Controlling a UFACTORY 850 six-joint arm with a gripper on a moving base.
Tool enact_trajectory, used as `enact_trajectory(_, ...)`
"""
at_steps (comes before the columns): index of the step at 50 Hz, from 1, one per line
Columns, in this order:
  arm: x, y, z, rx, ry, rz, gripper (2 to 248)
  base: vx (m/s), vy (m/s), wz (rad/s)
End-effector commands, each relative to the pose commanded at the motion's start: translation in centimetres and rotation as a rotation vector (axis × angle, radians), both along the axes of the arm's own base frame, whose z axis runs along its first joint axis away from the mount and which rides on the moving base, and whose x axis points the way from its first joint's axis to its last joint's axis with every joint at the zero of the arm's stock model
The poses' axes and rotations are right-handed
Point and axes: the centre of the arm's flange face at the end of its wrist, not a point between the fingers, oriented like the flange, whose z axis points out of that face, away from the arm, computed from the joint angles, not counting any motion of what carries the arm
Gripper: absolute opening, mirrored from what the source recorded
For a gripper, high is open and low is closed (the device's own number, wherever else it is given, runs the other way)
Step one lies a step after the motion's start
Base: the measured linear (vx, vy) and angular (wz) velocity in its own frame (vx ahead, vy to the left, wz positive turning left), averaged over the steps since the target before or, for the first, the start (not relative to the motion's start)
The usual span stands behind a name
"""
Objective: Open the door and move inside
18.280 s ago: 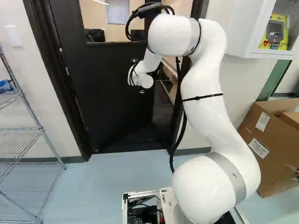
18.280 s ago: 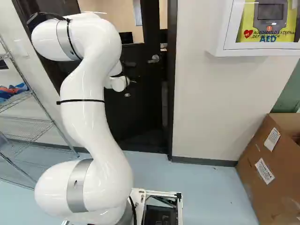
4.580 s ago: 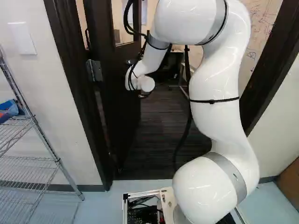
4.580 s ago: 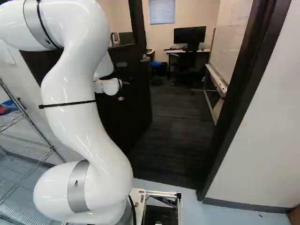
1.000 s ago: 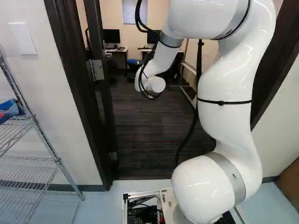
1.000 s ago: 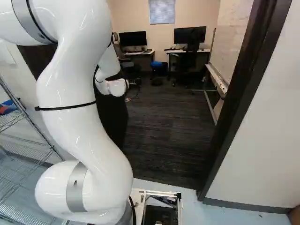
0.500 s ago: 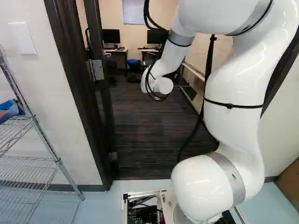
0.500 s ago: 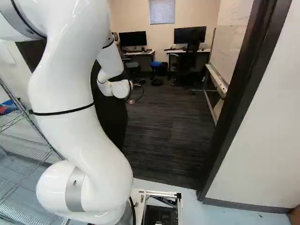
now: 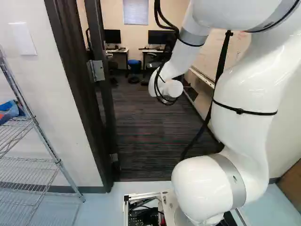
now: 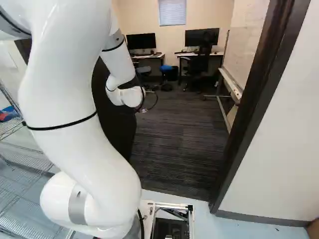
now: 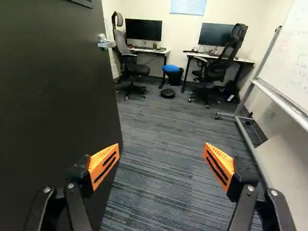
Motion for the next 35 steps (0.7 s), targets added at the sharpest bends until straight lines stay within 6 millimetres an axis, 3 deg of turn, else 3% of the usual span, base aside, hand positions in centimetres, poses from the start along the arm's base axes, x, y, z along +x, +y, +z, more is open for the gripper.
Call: enact_trajectory(35, -5.2, -4.2, 0.1, -0.042, 0.011, -0.025, 247, 0.0, 0.0, 0.0)
